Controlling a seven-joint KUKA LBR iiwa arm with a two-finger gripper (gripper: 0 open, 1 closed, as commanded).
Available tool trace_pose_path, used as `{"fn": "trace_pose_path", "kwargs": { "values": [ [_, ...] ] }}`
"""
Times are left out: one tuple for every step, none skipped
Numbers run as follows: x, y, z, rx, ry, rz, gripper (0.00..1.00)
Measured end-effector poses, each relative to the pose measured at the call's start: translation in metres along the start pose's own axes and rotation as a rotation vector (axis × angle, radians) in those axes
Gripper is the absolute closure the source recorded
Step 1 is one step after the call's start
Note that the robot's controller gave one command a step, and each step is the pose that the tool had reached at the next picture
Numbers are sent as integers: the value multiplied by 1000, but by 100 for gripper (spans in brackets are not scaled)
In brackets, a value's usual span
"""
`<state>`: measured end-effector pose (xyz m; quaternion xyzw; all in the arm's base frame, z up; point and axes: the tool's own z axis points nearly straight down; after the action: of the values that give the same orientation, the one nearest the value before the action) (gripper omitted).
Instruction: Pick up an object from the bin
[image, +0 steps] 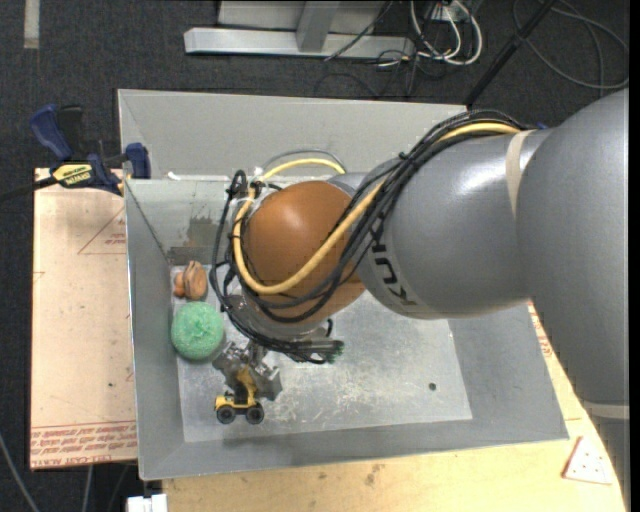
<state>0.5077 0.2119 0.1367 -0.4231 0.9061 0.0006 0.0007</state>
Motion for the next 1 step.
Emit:
{"fn": "trace_pose_path", "kwargs": {
  "values": [
    [-1,0,-9,1,-2,1,100]
  ]
}}
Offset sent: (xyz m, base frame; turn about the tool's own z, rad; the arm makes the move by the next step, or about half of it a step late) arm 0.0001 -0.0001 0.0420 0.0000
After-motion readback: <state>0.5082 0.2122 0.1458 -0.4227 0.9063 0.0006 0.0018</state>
